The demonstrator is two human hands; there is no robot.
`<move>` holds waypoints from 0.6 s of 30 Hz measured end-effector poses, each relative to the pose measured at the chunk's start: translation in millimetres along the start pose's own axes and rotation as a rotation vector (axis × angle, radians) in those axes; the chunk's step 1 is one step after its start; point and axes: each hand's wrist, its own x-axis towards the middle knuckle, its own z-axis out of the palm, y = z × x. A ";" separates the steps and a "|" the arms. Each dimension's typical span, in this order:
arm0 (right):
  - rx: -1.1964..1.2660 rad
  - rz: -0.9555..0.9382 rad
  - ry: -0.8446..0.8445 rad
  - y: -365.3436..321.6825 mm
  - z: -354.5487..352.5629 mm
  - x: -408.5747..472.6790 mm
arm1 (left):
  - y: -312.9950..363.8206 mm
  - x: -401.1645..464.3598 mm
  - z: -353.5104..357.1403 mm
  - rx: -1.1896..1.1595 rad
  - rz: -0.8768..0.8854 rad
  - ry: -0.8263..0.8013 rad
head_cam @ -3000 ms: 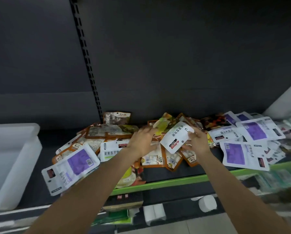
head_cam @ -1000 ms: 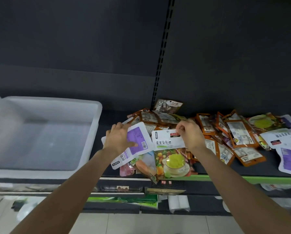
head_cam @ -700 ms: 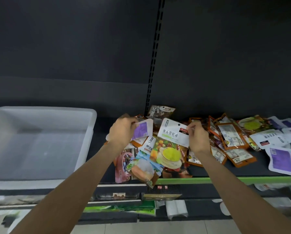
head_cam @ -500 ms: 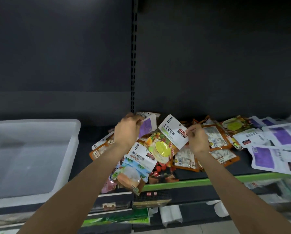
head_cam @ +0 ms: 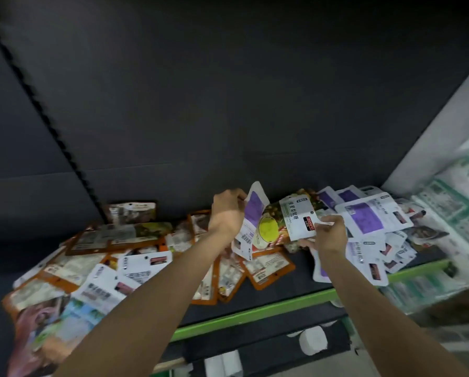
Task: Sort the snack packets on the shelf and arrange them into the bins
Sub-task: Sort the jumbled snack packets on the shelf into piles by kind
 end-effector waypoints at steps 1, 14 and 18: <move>0.008 -0.008 0.012 -0.4 -11.0 13.6 | 10.8 6.4 16.0 -0.023 -0.012 0.000; -0.670 -0.661 -0.302 6.5 -58.1 92.0 | 73.0 34.4 149.6 -0.179 0.098 -0.450; -0.840 -0.687 -0.250 9.5 -56.3 110.2 | 40.3 33.7 136.1 0.084 0.105 -0.679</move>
